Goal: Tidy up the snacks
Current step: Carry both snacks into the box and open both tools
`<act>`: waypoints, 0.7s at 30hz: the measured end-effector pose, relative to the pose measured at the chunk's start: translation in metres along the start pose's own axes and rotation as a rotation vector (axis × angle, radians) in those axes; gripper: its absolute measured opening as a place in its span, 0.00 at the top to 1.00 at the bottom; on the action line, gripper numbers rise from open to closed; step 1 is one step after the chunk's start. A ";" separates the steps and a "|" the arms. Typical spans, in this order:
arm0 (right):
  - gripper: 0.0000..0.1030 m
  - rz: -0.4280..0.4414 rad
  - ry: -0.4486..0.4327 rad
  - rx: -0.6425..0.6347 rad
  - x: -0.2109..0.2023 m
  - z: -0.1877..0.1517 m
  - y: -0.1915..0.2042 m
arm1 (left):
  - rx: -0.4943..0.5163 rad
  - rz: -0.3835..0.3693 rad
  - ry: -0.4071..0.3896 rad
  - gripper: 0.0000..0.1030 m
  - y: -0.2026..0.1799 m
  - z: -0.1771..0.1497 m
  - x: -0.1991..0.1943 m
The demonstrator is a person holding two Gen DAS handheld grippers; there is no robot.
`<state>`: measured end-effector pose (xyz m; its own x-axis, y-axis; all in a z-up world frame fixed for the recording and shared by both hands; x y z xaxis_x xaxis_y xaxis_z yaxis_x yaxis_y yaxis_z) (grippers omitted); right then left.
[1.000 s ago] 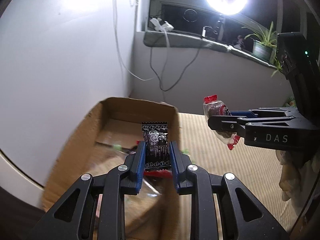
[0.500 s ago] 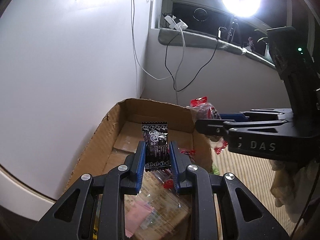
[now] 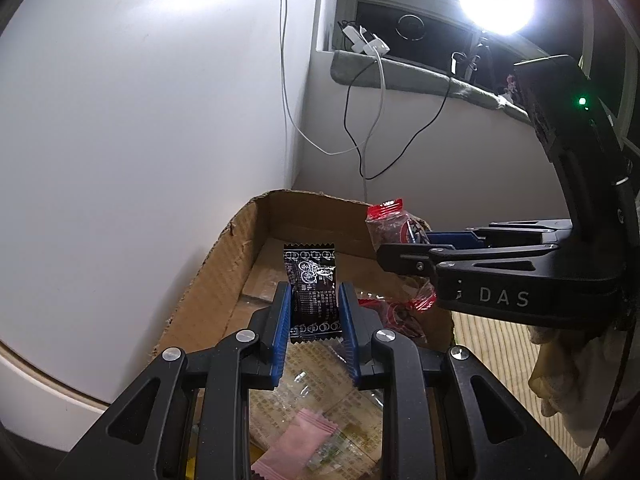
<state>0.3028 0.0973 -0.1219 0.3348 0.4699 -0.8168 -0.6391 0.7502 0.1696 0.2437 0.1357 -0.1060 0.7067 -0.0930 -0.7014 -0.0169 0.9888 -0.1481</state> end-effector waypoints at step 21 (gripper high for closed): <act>0.40 -0.038 -0.054 -0.020 -0.022 0.004 0.000 | -0.008 0.030 -0.031 0.54 0.005 0.004 -0.015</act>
<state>0.2980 0.0889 -0.1016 0.3955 0.4658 -0.7916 -0.6384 0.7590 0.1277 0.2359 0.1423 -0.0934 0.7271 -0.0598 -0.6839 -0.0442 0.9901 -0.1334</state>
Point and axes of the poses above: each gripper's, at about its wrist camera, not at the fingertips, and x roughly the way its jaws point, y to its left, z to its top, the point moved 9 cm from there along x, roughly the way its jaws point, and after that the axes turned 4 degrees about y, right-handed, at the moved point
